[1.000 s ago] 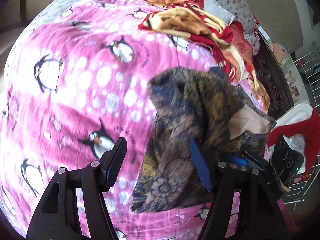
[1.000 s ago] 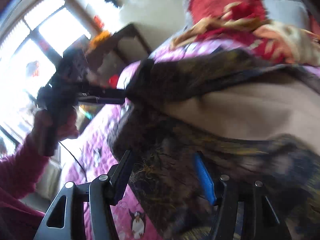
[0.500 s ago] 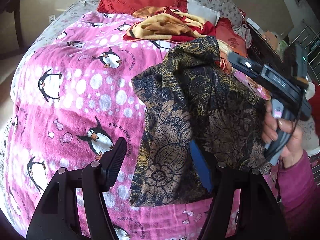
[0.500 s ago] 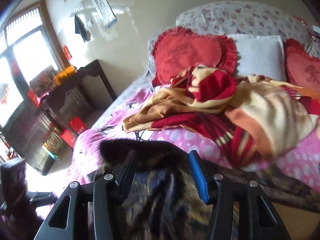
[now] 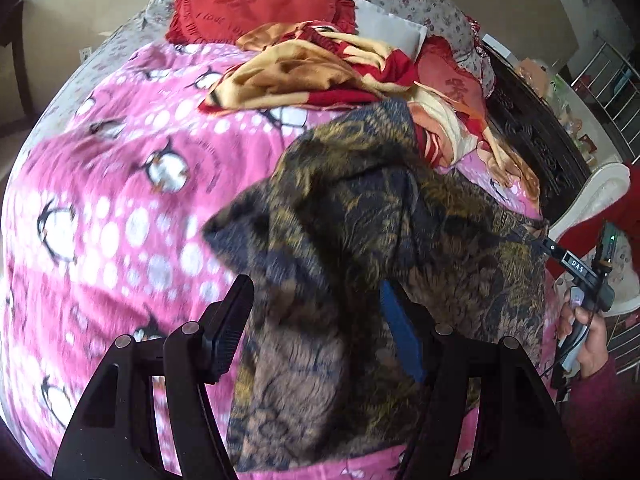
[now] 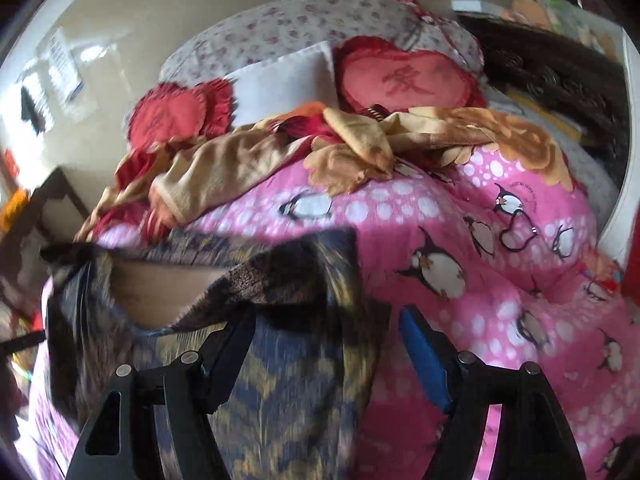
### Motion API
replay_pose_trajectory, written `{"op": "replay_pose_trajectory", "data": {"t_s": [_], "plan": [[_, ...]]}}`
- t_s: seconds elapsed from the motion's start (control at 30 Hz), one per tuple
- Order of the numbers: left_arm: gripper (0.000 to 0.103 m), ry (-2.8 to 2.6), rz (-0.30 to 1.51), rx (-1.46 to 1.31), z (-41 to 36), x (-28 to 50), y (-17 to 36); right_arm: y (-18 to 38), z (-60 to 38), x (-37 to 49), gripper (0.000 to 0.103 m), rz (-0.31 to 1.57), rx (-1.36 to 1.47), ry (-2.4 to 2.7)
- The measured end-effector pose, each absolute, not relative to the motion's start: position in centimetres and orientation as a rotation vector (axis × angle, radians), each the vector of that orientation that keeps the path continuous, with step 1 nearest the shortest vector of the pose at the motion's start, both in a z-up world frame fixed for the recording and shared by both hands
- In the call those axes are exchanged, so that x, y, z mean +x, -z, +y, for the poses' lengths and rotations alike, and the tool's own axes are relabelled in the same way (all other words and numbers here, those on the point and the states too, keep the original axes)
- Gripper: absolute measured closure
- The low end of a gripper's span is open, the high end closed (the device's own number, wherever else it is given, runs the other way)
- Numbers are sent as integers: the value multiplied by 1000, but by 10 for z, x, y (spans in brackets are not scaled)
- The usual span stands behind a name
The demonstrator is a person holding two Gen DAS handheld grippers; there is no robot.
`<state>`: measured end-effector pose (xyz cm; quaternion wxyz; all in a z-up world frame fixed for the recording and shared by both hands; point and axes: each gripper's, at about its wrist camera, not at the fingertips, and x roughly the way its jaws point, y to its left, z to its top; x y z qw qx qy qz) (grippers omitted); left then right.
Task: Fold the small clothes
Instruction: 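Lay the folded hem down on the shirt and open both grippers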
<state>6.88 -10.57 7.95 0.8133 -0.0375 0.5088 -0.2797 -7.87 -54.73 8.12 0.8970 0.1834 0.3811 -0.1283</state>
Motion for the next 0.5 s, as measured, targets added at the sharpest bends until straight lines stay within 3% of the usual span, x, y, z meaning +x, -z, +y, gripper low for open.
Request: {"op": "replay_pose_trajectory", "data": {"t_s": [0.13, 0.23, 0.3, 0.5], "plan": [[38, 478, 1142, -69, -130, 128, -69, -69, -565, -27, 37, 850, 395, 408], [38, 416, 1168, -222, -106, 147, -68, -76, -565, -30, 39, 852, 430, 405], [38, 464, 1156, -309, -89, 138, -72, -84, -564, -56, 38, 812, 465, 329], [36, 575, 1138, -195, -58, 66, -72, -77, -516, -138, 38, 909, 456, 97]]}}
